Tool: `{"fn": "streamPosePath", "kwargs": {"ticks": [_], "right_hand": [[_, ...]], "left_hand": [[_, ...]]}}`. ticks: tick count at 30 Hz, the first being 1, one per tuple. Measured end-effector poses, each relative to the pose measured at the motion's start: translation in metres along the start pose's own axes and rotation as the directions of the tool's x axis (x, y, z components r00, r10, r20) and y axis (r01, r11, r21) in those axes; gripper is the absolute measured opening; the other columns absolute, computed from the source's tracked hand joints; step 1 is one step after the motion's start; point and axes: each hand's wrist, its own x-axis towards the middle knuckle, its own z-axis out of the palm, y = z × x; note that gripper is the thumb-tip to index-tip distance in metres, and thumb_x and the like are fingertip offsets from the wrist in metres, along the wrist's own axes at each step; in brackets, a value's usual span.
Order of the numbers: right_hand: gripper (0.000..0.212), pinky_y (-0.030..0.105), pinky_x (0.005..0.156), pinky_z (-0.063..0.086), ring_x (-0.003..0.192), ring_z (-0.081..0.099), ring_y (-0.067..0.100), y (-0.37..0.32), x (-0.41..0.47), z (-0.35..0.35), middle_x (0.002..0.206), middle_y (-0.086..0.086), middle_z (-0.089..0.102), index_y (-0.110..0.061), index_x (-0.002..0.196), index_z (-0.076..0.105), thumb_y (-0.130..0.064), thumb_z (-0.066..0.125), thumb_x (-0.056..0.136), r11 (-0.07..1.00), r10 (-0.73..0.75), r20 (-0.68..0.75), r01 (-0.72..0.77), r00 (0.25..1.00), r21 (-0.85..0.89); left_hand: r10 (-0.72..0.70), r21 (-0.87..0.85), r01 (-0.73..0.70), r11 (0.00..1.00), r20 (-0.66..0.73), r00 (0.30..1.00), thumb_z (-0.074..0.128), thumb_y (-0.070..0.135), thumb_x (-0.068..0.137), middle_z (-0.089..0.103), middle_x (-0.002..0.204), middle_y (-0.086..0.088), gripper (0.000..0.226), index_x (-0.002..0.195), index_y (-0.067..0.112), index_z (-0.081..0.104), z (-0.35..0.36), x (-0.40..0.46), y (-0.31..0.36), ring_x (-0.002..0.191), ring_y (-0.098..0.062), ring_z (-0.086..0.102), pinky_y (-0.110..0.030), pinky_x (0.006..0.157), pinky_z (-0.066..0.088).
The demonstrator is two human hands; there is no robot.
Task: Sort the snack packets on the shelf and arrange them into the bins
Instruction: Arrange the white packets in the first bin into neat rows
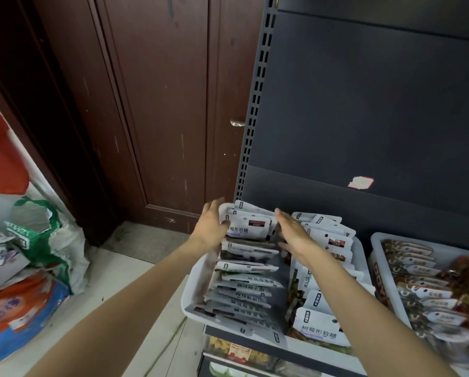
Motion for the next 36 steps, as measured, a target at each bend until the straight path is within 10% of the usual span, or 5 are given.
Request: {"fn": "streamPosePath", "kwargs": {"ticks": [7,12,23,27,36], "right_hand": [[0.065,0.045,0.118,0.017,0.145,0.015,0.026,0.004,-0.007,0.021,0.159,0.004,0.009,-0.023,0.152,0.001,-0.049,0.029,0.099,0.988,0.121,0.071,-0.113,0.99,-0.105],[0.067,0.049,0.116,0.022,0.144,0.018,0.026,0.0,-0.023,0.011,0.158,-0.002,0.012,-0.024,0.152,0.014,-0.055,0.034,0.096,0.998,0.047,-0.142,-0.051,0.989,-0.025],[0.012,0.033,0.079,0.047,0.078,0.058,0.02,0.013,-0.063,0.025,0.08,0.001,0.063,-0.008,0.089,0.07,-0.014,0.06,0.091,0.827,-0.241,-0.101,0.15,0.965,-0.541],[0.03,0.034,0.097,0.042,0.111,0.056,0.027,-0.008,-0.061,0.028,0.122,0.007,0.059,-0.012,0.124,0.06,-0.02,0.054,0.096,0.864,-0.257,-0.227,0.118,0.94,-0.489],[0.058,0.038,0.111,0.03,0.134,0.037,0.021,0.016,-0.12,0.047,0.147,0.003,0.038,-0.026,0.149,0.021,-0.023,0.049,0.097,0.933,-0.209,-0.157,0.149,0.965,-0.327]], "left_hand": [[-0.032,-0.425,0.128,0.896,0.226,0.974,0.041,0.001,0.096,0.047,0.114,0.01,0.045,0.136,0.021,0.041,0.007,-0.013,0.03,0.103,-0.005,0.046,-0.011,0.083,0.033],[-0.01,-0.234,0.056,0.971,0.191,0.982,0.046,0.033,0.098,0.03,0.152,0.007,0.06,0.151,0.025,0.018,-0.001,-0.023,0.001,0.14,-0.014,0.03,-0.034,0.116,0.022],[0.207,0.29,-0.248,0.924,0.166,0.964,0.058,0.022,0.093,0.068,0.097,-0.009,0.026,0.118,0.015,0.062,-0.005,-0.037,-0.013,0.082,-0.025,0.064,-0.026,0.073,0.047],[0.252,0.213,-0.238,0.948,-0.043,0.967,0.051,0.011,0.096,0.069,0.108,-0.013,0.024,0.115,0.009,0.064,-0.014,-0.023,0.001,0.097,-0.03,0.065,-0.024,0.082,0.045],[0.099,-0.199,-0.05,0.979,0.244,0.965,0.047,0.041,0.096,0.036,0.149,0.008,0.057,0.147,0.029,0.027,-0.03,-0.088,-0.027,0.136,-0.012,0.034,-0.028,0.107,0.026]]}}
